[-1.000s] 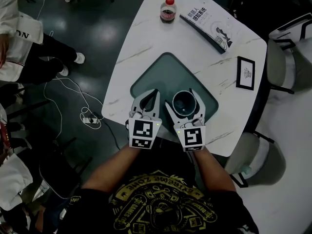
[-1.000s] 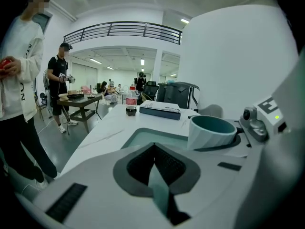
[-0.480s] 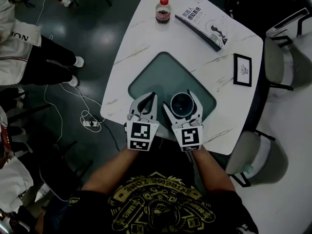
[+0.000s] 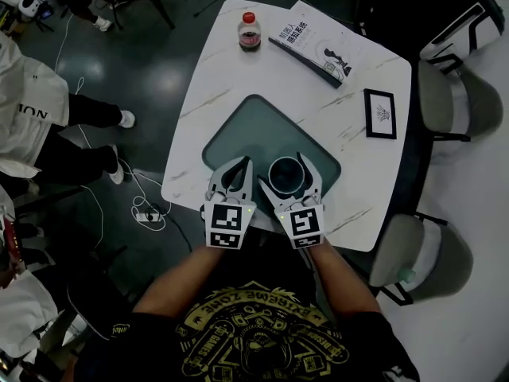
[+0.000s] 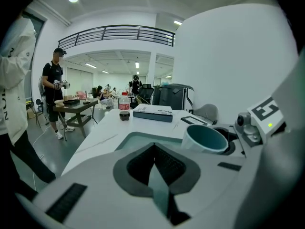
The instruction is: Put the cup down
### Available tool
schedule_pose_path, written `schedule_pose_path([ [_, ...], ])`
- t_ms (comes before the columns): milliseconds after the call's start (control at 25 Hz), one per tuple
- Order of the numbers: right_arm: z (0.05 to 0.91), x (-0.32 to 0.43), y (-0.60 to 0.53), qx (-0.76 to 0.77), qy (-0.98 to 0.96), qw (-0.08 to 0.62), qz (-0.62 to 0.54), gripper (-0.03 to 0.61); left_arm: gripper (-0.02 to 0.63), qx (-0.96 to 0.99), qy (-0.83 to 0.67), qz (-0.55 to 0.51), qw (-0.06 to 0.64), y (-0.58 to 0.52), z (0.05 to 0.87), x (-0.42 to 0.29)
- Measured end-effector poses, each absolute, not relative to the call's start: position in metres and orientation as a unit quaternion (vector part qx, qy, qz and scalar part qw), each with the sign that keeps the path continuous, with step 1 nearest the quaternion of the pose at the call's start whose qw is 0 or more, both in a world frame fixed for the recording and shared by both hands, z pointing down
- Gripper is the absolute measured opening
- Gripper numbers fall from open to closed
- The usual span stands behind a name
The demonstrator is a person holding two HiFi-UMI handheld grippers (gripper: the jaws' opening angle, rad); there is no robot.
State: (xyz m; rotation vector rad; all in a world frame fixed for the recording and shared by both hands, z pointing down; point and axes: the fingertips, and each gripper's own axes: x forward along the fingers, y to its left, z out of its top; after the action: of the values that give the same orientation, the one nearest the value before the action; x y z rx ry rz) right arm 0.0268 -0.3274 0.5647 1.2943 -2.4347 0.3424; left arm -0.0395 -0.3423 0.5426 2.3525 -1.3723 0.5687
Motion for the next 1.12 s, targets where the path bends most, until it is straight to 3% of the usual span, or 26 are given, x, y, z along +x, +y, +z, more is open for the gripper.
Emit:
schedule_pose_path([
  [880, 0.476, 0.053, -0.254, 0.454, -0.874, 0.141, 0.097, 0.43, 0.009, 0.815, -0.543, 0.138, 0.147, -0.279, 0.466, -0.04],
  [1120, 0.452, 0.067, -0.222, 0.439, -0.883, 0.144, 0.081, 0.27, 0.009, 0.808, -0.561, 0.113, 0.139, -0.247, 0.442, -0.031],
])
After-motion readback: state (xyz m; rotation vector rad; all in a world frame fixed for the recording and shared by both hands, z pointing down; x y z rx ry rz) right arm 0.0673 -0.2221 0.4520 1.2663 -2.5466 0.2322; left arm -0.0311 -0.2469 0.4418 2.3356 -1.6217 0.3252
